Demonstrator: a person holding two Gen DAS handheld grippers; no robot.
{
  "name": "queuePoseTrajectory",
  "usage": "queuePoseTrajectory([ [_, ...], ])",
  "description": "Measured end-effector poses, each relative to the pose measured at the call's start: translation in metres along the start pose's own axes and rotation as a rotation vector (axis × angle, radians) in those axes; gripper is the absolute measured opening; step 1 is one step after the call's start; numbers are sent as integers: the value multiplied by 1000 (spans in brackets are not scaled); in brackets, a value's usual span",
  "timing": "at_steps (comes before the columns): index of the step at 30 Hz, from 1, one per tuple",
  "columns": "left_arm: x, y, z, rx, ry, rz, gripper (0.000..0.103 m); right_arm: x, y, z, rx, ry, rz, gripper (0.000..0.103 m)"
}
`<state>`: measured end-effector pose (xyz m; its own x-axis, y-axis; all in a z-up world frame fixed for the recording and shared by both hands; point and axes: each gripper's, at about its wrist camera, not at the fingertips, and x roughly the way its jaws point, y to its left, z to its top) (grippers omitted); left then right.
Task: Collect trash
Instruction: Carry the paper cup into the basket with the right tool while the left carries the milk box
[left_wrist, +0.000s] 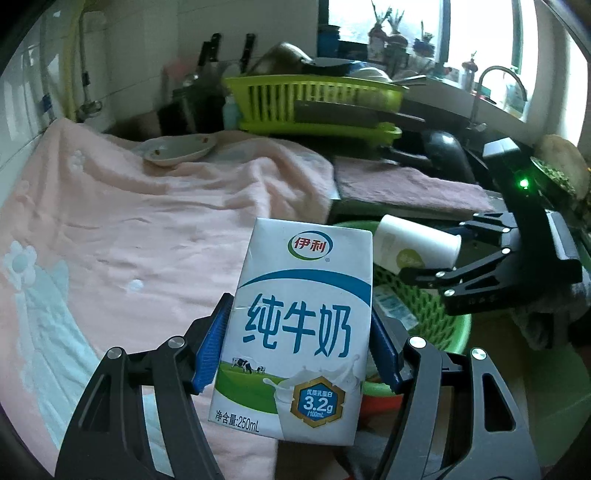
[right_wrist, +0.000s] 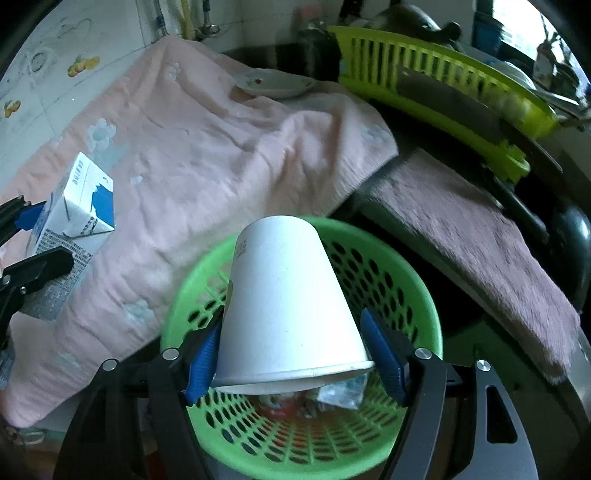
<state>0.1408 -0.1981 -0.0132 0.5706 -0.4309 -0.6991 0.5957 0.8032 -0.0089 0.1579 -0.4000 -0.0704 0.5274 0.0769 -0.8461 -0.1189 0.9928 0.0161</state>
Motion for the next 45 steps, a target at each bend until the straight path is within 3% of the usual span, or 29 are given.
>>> queuePoseTrajectory([
  [5,8,-20,-3,17,4,2,67,-1,-10,-17,29,4,-14,70],
  [20,41,-34,-11,-57,49,-17,67,0,-37,-43,97,20,-43,76],
  [31,50,-34,-13,-89,64,-15,67,-4,-32,-46,101,10,-40,76],
  [45,51,-33,-16,-113,63,-29,69,-18,-24,-53,115,-29,-69,84],
])
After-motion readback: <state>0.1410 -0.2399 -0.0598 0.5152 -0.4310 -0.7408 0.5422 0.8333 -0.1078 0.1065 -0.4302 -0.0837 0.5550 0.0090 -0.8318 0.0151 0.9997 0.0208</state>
